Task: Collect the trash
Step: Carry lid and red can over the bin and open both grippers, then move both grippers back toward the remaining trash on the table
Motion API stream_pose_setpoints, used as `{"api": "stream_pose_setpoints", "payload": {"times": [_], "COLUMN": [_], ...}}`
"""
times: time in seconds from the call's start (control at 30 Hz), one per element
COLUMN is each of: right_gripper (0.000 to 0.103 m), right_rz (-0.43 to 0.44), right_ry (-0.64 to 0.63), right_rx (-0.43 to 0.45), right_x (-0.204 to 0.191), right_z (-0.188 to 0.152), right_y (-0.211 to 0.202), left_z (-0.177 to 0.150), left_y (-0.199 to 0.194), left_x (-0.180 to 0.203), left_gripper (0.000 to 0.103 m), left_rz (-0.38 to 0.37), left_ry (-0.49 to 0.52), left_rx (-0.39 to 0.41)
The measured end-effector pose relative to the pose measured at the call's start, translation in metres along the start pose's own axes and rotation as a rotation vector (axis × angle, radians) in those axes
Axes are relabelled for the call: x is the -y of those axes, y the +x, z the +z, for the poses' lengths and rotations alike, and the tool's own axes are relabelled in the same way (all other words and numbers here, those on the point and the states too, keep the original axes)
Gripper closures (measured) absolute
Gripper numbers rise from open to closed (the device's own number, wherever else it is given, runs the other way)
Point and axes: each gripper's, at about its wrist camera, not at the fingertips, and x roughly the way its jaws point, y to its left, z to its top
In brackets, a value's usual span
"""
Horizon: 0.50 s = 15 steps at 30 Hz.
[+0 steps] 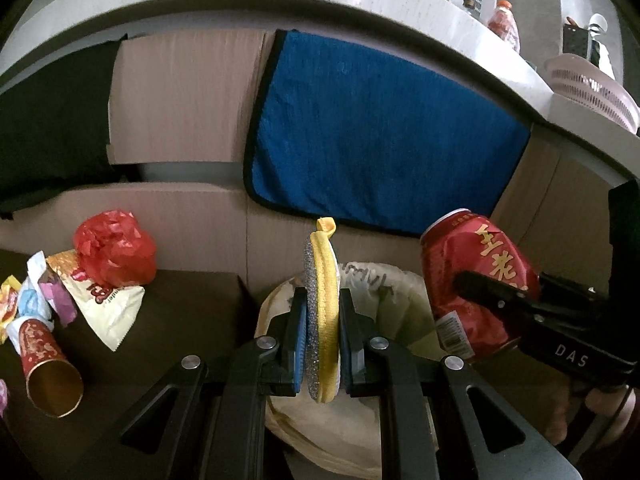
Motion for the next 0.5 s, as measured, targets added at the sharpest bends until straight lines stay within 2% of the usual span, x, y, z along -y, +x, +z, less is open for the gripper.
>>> {"api": "stream_pose_setpoints", "payload": {"times": [0.13, 0.23, 0.27, 0.3, 0.33, 0.4, 0.5], "right_gripper": [0.067, 0.067, 0.067, 0.066, 0.065, 0.049, 0.048], "right_rz": [-0.005, -0.001, 0.003, 0.013, 0.018, 0.020, 0.004], "right_ry": [0.010, 0.032, 0.041, 0.059, 0.071, 0.110, 0.135], "right_rx": [-0.014, -0.020, -0.019, -0.012, -0.010, -0.022, -0.027], "right_x": [0.002, 0.006, 0.008, 0.011, 0.013, 0.019, 0.023], "right_z": [-0.002, -0.001, -0.002, -0.002, -0.002, -0.002, -0.006], "right_y": [0.007, 0.011, 0.011, 0.012, 0.013, 0.018, 0.024], "left_z": [-0.001, 0.000, 0.000, 0.000, -0.001, -0.001, 0.001], "left_y": [0.006, 0.012, 0.016, 0.019, 0.023, 0.025, 0.018], "left_x": [0.000, -0.002, -0.003, -0.005, -0.008, -0.016, -0.029], "left_gripper": [0.089, 0.086, 0.079, 0.065, 0.059, 0.056, 0.055], "left_rz": [-0.013, -0.051, -0.071, -0.091, -0.110, -0.127, -0.100], "left_ry": [0.001, -0.007, -0.009, -0.012, -0.022, -0.047, -0.065], "left_rx": [-0.012, -0.032, -0.042, -0.055, -0.070, -0.079, -0.067]}}
